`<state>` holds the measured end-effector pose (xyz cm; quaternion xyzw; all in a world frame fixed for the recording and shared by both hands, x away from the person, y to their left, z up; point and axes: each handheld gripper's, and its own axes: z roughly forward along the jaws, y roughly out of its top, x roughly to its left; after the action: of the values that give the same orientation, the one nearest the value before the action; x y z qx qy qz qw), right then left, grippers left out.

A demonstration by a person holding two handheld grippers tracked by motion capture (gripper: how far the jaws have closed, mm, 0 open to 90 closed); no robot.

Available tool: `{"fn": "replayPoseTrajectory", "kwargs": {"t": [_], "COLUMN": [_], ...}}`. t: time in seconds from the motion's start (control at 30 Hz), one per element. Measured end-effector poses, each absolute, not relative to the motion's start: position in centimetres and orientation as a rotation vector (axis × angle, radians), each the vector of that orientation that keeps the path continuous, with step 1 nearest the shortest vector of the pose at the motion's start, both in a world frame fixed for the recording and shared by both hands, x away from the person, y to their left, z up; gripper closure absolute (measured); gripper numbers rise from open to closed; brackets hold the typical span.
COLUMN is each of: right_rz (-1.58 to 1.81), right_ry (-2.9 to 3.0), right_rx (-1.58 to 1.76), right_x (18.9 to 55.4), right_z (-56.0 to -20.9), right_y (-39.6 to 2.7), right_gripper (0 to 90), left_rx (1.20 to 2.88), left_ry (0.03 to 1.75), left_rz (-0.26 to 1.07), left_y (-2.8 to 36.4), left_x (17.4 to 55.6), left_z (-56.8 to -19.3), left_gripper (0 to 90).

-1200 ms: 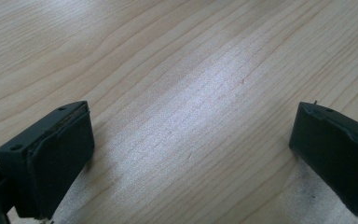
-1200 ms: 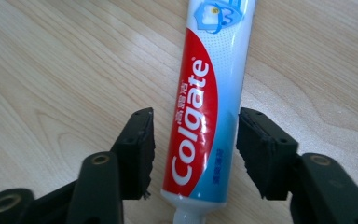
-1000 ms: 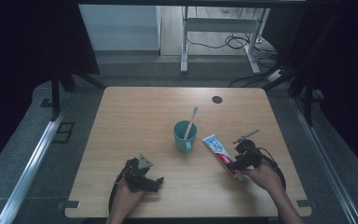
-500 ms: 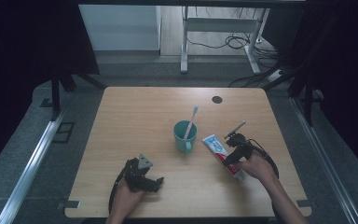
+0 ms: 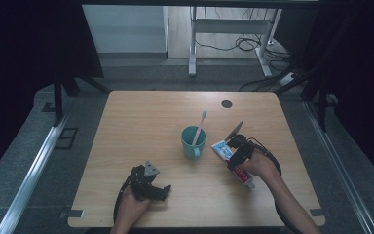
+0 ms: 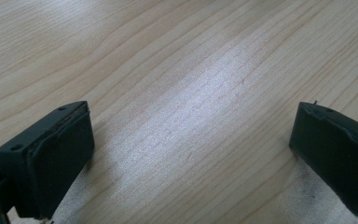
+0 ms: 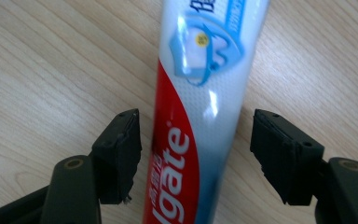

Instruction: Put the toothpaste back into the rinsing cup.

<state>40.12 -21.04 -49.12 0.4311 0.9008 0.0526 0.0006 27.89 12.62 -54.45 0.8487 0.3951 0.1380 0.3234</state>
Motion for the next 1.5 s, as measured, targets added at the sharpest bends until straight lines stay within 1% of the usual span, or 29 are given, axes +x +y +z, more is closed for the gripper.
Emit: {"fn": "replayPoseTrajectory", "kwargs": {"t": [0.23, 0.43, 0.63, 0.73, 0.87, 0.93, 1.1, 1.5], "right_rz": [0.092, 0.062, 0.061, 0.072, 0.119, 0.128, 0.147, 0.278], "right_ry": [2.824, 2.823, 2.813, 2.806, 2.812, 2.819, 2.817, 2.8], "right_rx": [1.348, 1.376, 1.405, 1.413, 1.422, 1.415, 1.405, 1.305], "right_x": [40.9, 41.5, 41.5, 41.4, 41.4, 41.4, 41.1, 39.7], "right_z": [-49.6, -50.0, -50.0, -49.9, -49.4, -49.2, -49.0, -47.4], "right_y": [-19.8, -19.6, -19.5, -19.7, -20.1, -20.3, -20.5, -20.3], "right_gripper": [36.7, 44.6, 48.3, 53.3, 65.2, 67.7, 70.5, 71.4], "left_rx": [2.223, 2.224, 2.228, 2.227, 2.228, 2.228, 2.228, 2.228], "left_ry": [1.04, 1.039, 1.037, 1.038, 1.037, 1.037, 1.037, 1.037], "left_rz": [0.362, 0.362, 0.362, 0.362, 0.362, 0.362, 0.362, 0.362], "left_y": [12.6, 12.6, 12.6, 12.6, 12.6, 12.6, 12.6, 12.6], "left_x": [27.9, 27.9, 27.9, 27.9, 27.9, 27.9, 27.9, 27.9], "left_z": [-54.5, -54.5, -54.4, -54.4, -54.4, -54.4, -54.4, -54.4], "left_gripper": [0.0, 0.0, 0.0, 0.0, 0.0, 0.0, 0.0, 0.0]}}
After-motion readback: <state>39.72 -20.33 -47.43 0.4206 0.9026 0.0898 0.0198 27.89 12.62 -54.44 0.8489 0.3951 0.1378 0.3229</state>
